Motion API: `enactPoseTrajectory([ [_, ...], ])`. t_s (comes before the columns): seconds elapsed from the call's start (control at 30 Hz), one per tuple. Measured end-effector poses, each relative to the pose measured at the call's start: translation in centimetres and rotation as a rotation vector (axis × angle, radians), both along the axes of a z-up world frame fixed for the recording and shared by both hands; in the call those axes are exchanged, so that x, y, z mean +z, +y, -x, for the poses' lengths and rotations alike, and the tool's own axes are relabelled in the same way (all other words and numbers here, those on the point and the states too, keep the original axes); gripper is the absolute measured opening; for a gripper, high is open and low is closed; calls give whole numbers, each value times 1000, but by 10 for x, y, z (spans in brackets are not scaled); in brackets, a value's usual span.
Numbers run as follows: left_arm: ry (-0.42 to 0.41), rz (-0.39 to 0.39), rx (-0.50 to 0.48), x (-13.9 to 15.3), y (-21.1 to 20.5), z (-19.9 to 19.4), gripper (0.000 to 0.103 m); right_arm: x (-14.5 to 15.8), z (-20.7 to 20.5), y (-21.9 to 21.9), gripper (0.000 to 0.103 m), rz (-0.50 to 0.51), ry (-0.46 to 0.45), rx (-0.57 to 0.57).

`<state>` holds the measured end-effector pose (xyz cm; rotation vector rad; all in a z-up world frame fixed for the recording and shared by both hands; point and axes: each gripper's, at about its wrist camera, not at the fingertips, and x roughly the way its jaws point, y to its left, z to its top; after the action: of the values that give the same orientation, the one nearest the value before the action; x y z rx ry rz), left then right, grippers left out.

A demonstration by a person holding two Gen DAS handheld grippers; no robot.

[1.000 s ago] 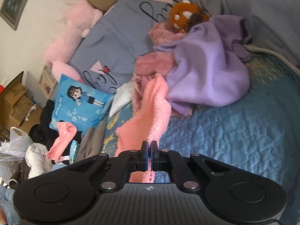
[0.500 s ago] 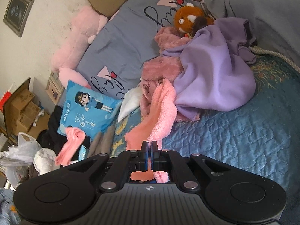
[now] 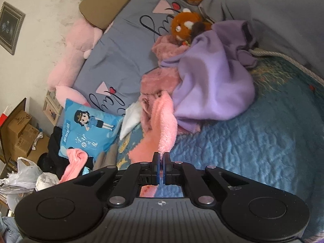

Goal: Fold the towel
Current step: 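Grasp the blanket's hanging corner with the left tool while the right tool holds another corner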

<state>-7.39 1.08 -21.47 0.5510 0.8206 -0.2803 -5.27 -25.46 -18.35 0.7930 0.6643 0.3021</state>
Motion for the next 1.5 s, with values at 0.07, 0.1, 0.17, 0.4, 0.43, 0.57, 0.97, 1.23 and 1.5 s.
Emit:
enactPoseTrajectory([
  [0.07, 16, -8, 48, -3, 15, -2, 8, -5, 1, -2, 3, -7, 18, -3],
  [0.1, 27, -6, 70, -5, 23, -4, 8, -7, 2, -3, 3, -10, 28, -6],
  [0.17, 32, 17, 82, -6, 35, -4, 8, -10, 2, -4, 3, -9, 38, -7],
  [0.4, -22, 69, -7, 3, 32, 13, 8, -9, 1, -4, 3, -3, 34, 2],
  [0.43, -23, 80, -16, 4, 31, 14, 8, -9, 1, -4, 3, -4, 36, 1],
  [0.57, -7, 97, -44, 5, 26, 17, 8, -11, 0, -6, 3, -14, 46, 0],
  [0.97, 38, -51, -227, -15, 0, 23, 39, -14, -2, -6, 3, -29, 55, 9],
  [1.23, 94, -108, -297, -32, -2, 11, 2, -14, -1, -5, 3, -20, 50, 12],
  [1.5, -34, 98, -102, 7, 36, -2, 2, 14, 0, 2, 3, -21, -51, 37],
])
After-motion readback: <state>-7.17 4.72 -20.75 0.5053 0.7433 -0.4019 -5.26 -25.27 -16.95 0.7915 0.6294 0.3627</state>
